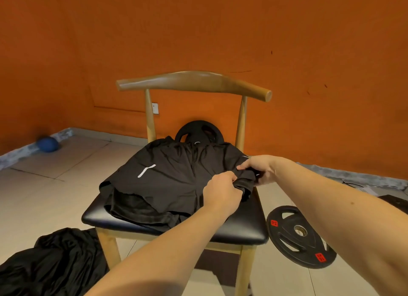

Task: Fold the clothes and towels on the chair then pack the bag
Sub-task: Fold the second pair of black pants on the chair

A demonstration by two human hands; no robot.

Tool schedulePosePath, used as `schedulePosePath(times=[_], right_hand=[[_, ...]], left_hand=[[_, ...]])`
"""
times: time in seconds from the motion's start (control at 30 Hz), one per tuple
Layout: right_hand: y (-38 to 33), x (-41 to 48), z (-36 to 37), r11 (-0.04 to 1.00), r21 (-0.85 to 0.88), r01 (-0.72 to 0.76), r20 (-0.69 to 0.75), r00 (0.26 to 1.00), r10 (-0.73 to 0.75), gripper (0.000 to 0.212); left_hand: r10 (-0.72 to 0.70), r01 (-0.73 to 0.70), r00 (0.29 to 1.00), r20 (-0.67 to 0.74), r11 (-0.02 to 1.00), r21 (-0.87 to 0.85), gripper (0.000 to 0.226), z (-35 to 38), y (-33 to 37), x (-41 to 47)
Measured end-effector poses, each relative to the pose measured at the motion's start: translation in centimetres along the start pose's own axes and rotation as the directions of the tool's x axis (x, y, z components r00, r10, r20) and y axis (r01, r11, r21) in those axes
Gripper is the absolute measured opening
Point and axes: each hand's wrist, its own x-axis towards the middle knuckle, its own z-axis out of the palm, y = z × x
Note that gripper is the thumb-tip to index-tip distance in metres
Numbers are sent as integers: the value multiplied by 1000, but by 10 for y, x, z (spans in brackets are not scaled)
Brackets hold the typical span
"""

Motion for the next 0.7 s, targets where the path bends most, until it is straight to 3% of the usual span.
schedulePosePath(times=[0.1,0.2,0.33,0.43,0.7], right_hand=[[-11,-1,11,975,116,191,-85,980,-182,28],[-29,-8,34,942,71,328,-93,943,-321,19],[-63,-18,83,886,-28,463,-56,884,-464,17],[-85,-23,125,850,-121,513,-25,854,-519,13],[-108,-9,232,776,-378,506,73,851,-519,24]], left_hand=[[-31,27,999,-17,977,-211,20,-8,-7,4],[-55,30,997,-48,910,-414,9,-28,-16,9],[-118,50,990,-74,799,-599,14,-62,-39,13],[-195,95,977,-81,748,-657,21,-84,-63,15],[-329,167,936,-121,723,-670,8,-127,-144,14]])
